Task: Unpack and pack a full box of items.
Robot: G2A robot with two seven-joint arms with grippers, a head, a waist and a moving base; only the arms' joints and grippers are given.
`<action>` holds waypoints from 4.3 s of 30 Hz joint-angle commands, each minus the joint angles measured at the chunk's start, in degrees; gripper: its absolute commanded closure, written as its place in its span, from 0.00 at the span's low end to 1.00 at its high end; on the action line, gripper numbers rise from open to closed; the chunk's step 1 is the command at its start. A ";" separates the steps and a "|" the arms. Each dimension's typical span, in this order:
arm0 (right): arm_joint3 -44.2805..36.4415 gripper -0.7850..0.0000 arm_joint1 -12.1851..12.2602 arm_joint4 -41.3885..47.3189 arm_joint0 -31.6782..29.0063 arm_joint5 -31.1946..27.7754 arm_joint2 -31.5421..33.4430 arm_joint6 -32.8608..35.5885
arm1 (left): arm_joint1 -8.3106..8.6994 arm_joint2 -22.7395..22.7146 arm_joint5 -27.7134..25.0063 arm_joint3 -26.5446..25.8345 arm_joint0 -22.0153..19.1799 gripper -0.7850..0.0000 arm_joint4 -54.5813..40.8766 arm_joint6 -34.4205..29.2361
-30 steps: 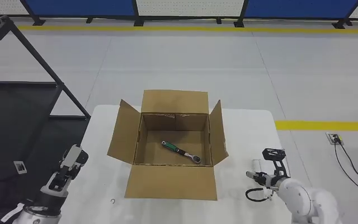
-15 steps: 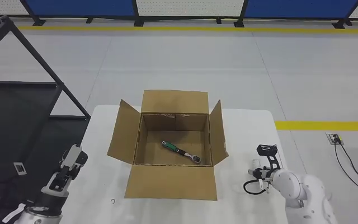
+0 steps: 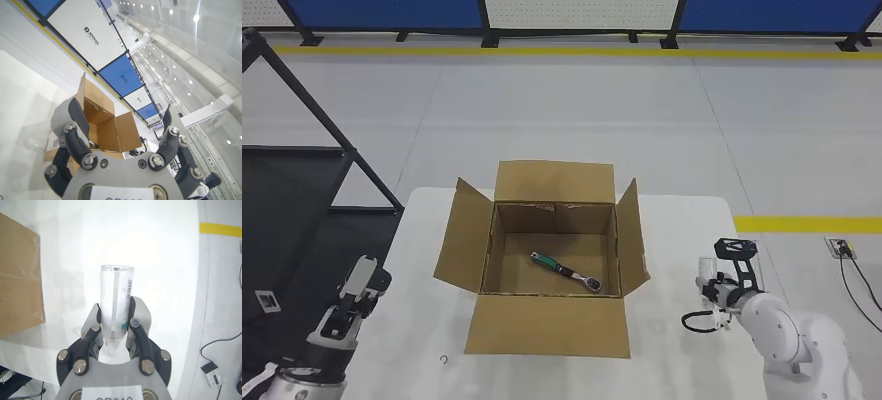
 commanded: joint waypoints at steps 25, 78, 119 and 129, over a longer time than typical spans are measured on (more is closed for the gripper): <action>2.39 1.00 -6.02 -4.06 37.60 -11.02 -43.02 7.96 | -0.45 -7.38 -2.34 3.36 2.09 0.00 -7.29 2.76; 86.42 0.56 -28.61 17.04 62.61 -18.85 -64.09 -12.45 | -0.25 -8.97 -1.65 3.89 0.78 0.00 -6.87 0.15; -9.17 0.00 -7.09 -0.28 14.84 -18.10 -28.37 -0.35 | 0.18 -1.20 1.82 5.67 -4.20 0.00 7.25 3.12; -12.50 0.00 -6.27 17.53 9.27 -14.76 -14.78 -12.20 | 0.96 4.72 0.91 8.09 -9.08 0.00 17.29 -2.14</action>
